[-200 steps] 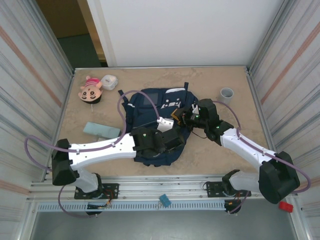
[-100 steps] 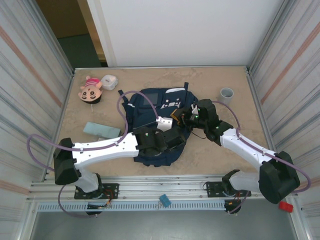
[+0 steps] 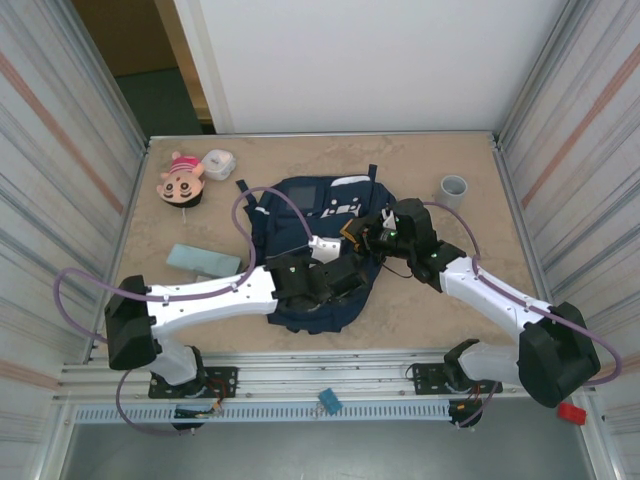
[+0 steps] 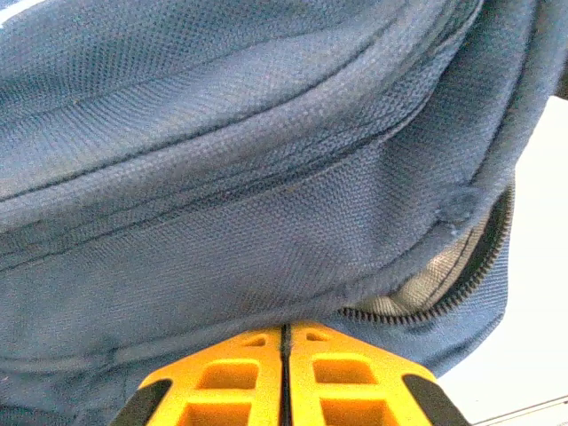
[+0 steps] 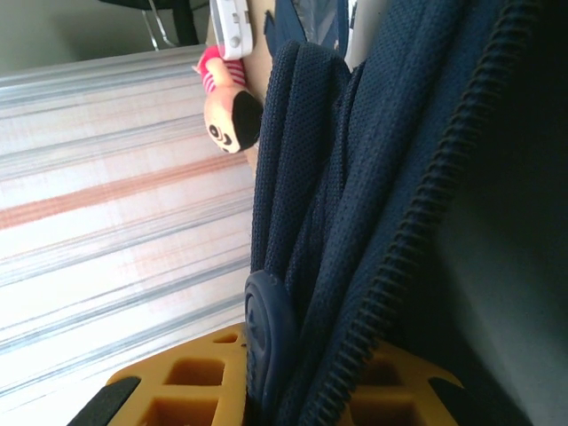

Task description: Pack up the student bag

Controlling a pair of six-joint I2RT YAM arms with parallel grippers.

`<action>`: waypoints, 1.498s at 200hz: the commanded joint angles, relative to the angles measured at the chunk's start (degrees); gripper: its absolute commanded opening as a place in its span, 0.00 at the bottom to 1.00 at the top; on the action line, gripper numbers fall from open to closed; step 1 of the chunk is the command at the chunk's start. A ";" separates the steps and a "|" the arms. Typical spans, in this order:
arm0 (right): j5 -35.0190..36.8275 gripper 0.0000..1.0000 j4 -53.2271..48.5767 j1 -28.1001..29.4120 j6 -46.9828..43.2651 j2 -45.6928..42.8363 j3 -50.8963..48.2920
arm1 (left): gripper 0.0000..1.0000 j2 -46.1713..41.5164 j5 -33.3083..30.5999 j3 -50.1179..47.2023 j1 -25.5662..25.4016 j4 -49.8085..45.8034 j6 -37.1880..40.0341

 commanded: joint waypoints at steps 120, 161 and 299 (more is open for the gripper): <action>-5.25 0.02 -1.27 -4.30 -4.57 -3.33 5.77 | 0.00 -12.20 -2.70 -9.49 4.38 -5.40 -0.94; -6.61 0.02 -1.19 -4.32 -4.61 -1.69 7.45 | 0.32 -19.73 1.61 -15.86 4.63 7.73 4.08; -6.57 0.03 -1.28 -2.39 -4.43 -0.83 9.39 | 0.48 -10.92 2.21 -10.26 1.79 9.01 3.86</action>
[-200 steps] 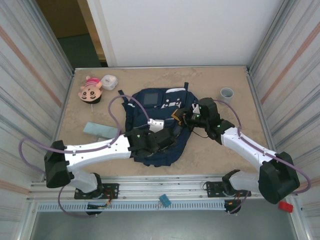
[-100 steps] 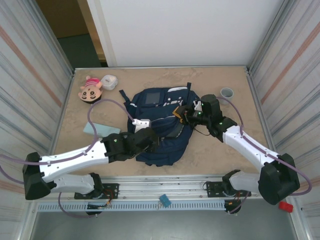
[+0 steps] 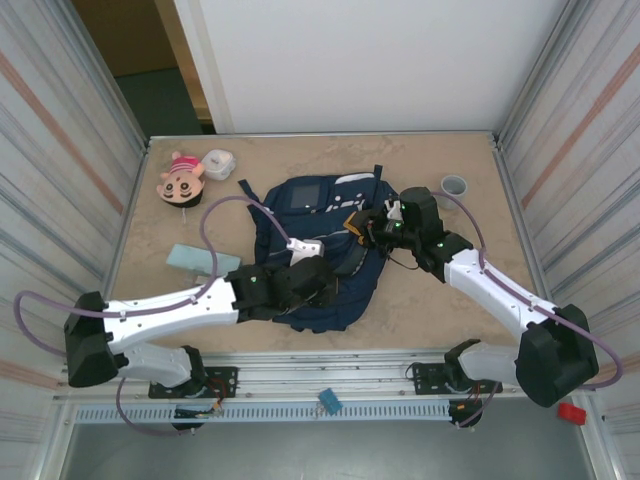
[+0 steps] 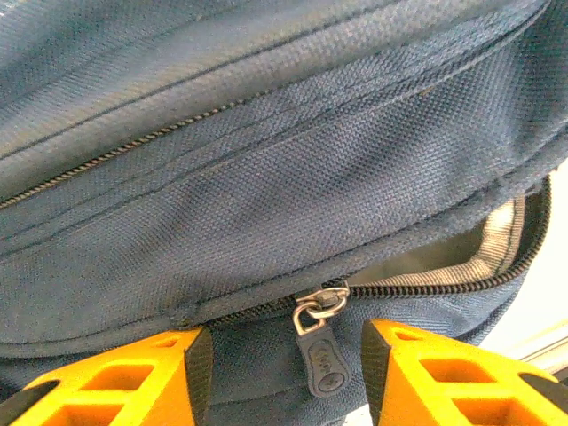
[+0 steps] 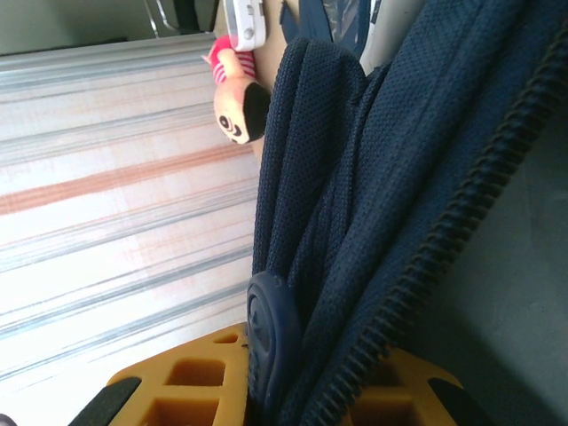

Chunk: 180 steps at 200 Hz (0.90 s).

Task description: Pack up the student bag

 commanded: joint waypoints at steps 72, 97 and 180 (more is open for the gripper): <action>-3.10 0.03 3.97 0.07 -1.61 -2.12 4.19 | 0.09 1.27 -4.01 0.69 0.59 -4.04 -4.05; -4.27 0.03 3.04 -1.68 -2.32 -2.46 4.36 | 0.00 -1.74 -4.94 -1.23 1.32 -5.55 -4.09; -11.19 0.06 -0.04 -11.17 -4.82 -1.84 6.80 | 0.00 -11.91 -3.40 -9.72 4.69 -7.29 0.40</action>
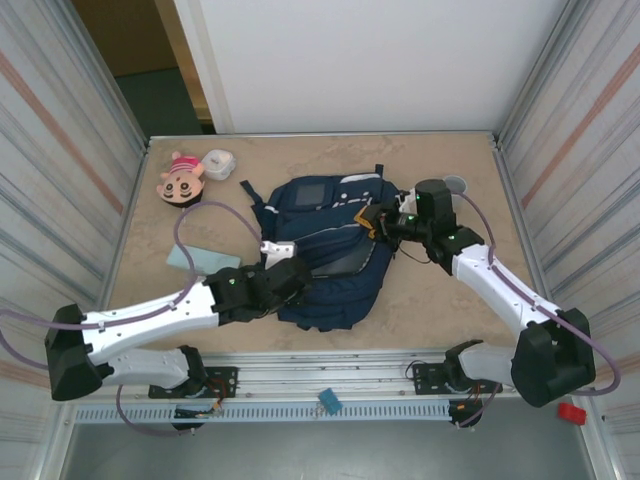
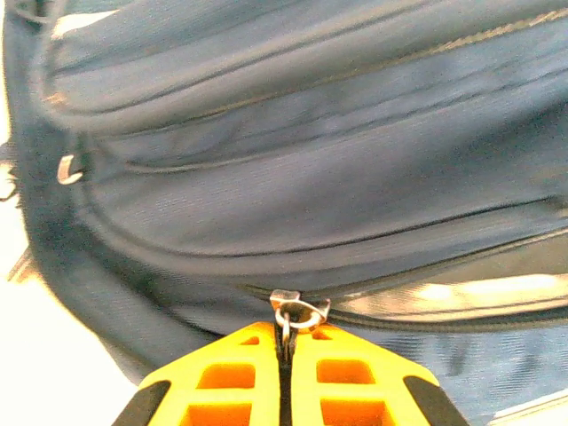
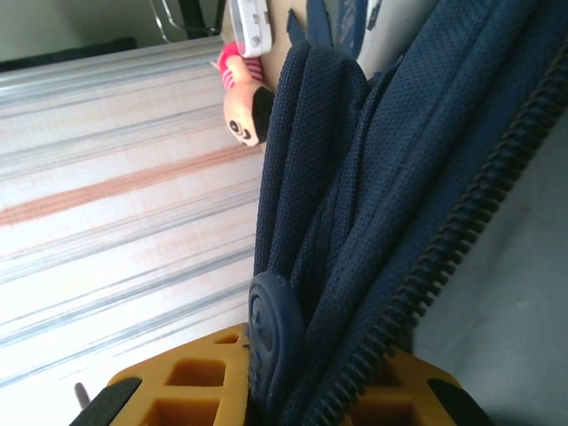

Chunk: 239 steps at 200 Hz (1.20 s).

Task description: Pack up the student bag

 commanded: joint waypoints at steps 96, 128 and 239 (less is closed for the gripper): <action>15.45 0.66 2.97 12.75 6.56 -8.65 -5.61 | 0.00 -1.65 2.40 1.22 0.74 14.42 9.75; 15.19 0.43 2.03 13.16 4.71 -8.29 -5.01 | 0.00 -0.47 3.13 1.84 0.74 15.63 9.65; -7.41 0.58 -10.16 -2.23 -14.02 0.97 8.38 | 0.00 -4.49 3.57 -4.28 2.45 19.48 12.81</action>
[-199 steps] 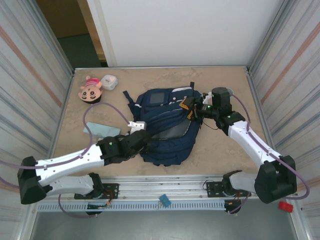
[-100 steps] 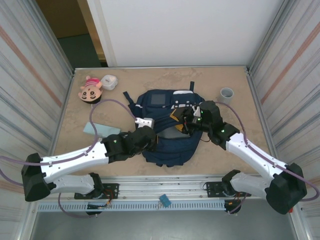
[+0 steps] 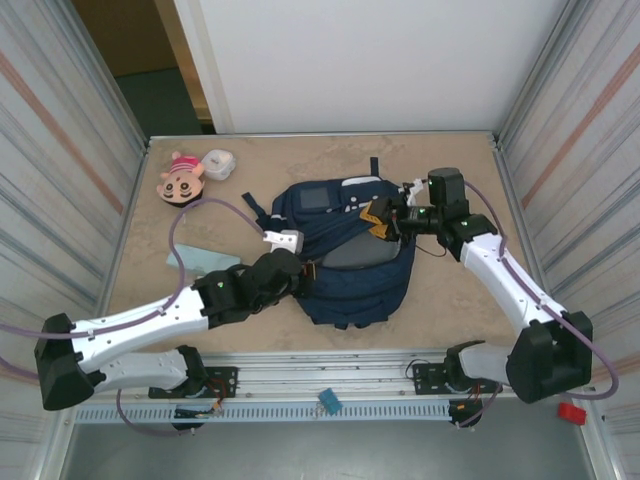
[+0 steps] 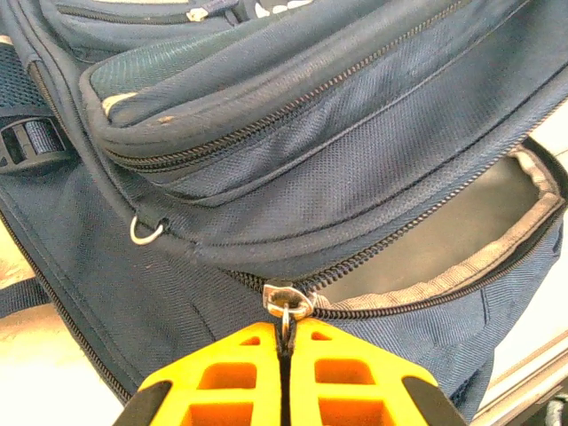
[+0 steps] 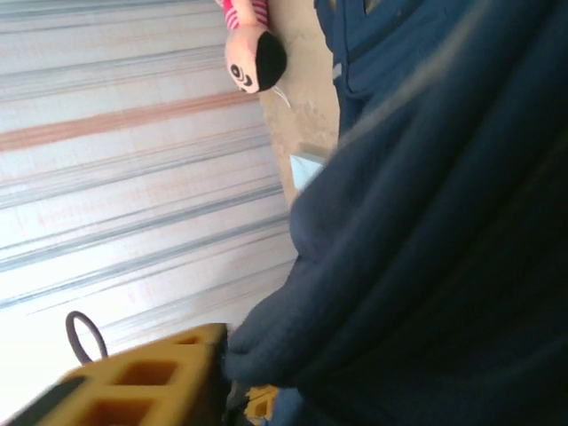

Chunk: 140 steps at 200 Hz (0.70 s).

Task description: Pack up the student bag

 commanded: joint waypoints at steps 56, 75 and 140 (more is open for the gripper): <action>25.12 0.67 7.70 17.23 12.41 -8.92 -7.97 | 0.00 4.01 -0.14 4.46 0.73 7.86 4.59; 27.41 0.57 5.35 17.46 11.30 -9.34 -8.12 | 0.00 4.13 0.56 5.23 0.79 8.13 5.06; 14.47 0.07 -3.19 8.48 -3.16 -8.49 1.88 | 0.00 2.52 2.40 -0.89 5.98 6.04 4.59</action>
